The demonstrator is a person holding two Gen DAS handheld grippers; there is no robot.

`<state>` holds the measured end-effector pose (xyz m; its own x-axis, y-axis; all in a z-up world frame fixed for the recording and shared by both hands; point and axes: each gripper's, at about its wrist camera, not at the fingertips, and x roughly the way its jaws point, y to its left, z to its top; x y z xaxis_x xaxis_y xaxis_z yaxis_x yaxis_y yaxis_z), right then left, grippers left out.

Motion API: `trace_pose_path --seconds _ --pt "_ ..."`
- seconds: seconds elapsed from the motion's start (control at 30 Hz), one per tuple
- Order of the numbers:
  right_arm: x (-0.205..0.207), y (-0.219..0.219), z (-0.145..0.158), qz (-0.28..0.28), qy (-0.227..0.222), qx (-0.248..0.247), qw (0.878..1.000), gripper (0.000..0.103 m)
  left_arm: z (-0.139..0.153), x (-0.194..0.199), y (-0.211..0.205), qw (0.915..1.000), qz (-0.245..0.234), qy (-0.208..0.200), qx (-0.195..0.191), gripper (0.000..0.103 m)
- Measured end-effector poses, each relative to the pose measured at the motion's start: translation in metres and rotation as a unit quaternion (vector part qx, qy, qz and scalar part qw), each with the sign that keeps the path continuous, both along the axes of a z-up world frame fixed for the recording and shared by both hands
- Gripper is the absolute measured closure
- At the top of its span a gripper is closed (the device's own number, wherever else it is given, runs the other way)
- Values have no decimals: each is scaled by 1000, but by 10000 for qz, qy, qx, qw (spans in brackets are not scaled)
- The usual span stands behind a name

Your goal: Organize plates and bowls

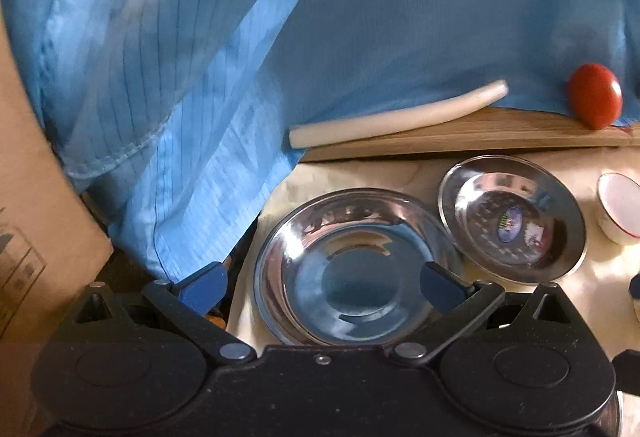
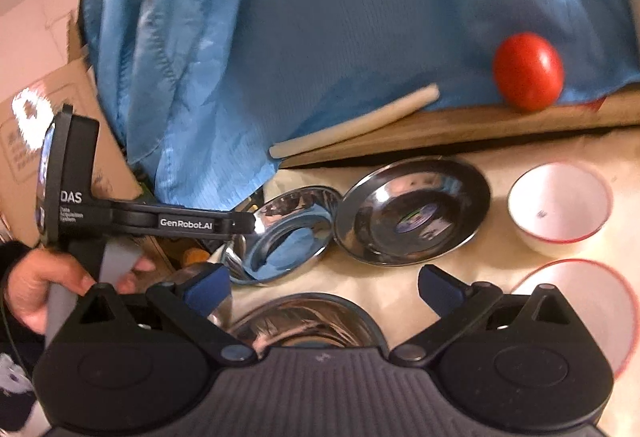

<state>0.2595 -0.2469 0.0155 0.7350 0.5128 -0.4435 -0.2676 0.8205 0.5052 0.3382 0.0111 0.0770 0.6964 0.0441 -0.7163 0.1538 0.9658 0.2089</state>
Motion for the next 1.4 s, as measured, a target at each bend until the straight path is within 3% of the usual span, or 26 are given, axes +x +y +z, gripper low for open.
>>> trace_pose_path --seconds 0.27,0.47,0.8,0.93,1.2,1.4 --pt "33 5 -7 253 430 670 9965 6 -3 24 20 9978 232 479 -384 1" --pt "49 15 -16 285 726 874 9931 13 -10 32 38 9933 445 751 -763 2" --pt "59 21 -27 268 937 974 9905 21 -16 34 47 9869 247 918 -1306 18" --pt "63 24 -31 305 1008 1010 9893 25 -18 34 46 9860 174 960 -1350 24" --pt "73 31 -35 329 1125 1047 9876 31 -25 40 47 9883 469 1044 -1006 23" --pt "81 37 -38 354 1254 1067 9857 42 -33 48 46 9865 490 1167 -1037 23"
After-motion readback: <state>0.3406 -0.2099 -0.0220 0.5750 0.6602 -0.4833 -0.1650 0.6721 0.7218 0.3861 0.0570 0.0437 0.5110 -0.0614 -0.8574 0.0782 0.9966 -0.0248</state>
